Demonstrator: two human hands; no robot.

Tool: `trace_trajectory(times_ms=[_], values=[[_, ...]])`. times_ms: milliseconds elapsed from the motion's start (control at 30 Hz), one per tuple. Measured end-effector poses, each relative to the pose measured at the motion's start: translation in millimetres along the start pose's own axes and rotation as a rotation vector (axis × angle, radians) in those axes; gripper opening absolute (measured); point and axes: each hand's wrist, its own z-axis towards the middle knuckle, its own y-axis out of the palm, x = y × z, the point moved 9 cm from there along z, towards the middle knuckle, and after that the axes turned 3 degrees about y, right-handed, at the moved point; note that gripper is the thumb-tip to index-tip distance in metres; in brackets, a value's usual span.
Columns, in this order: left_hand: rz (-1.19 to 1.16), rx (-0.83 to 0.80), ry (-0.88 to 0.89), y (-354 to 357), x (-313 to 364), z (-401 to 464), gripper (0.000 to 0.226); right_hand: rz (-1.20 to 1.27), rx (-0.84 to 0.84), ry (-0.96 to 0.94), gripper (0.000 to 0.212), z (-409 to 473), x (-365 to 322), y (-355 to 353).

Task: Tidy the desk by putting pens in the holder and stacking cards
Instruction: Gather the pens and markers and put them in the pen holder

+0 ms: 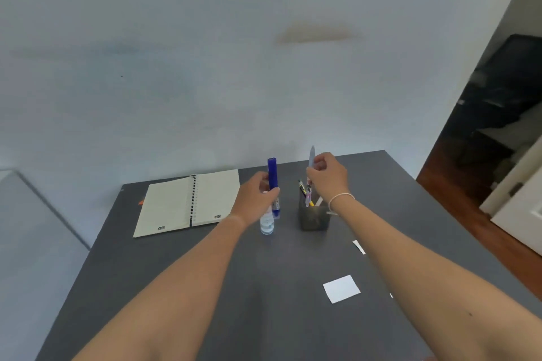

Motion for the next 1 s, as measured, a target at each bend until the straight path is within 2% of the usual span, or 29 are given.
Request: trace_trajectory(times_ms=[300,933,1000], values=[[-0.023,0.001,0.002,65.4,14.3,45.5,0.023,0.035,0.038,0.059,0.005,40.7,47.2,-43.1],[0.148,0.004,-0.129,101.5,-33.1,58.1,0.025,-0.075,-0.105,0.121,0.003,58.1,117.9,-11.8],[0.156,0.006,-0.135,103.2,-36.9,56.6,0.024,-0.144,-0.102,0.119,0.012,57.4,125.0,-11.3]])
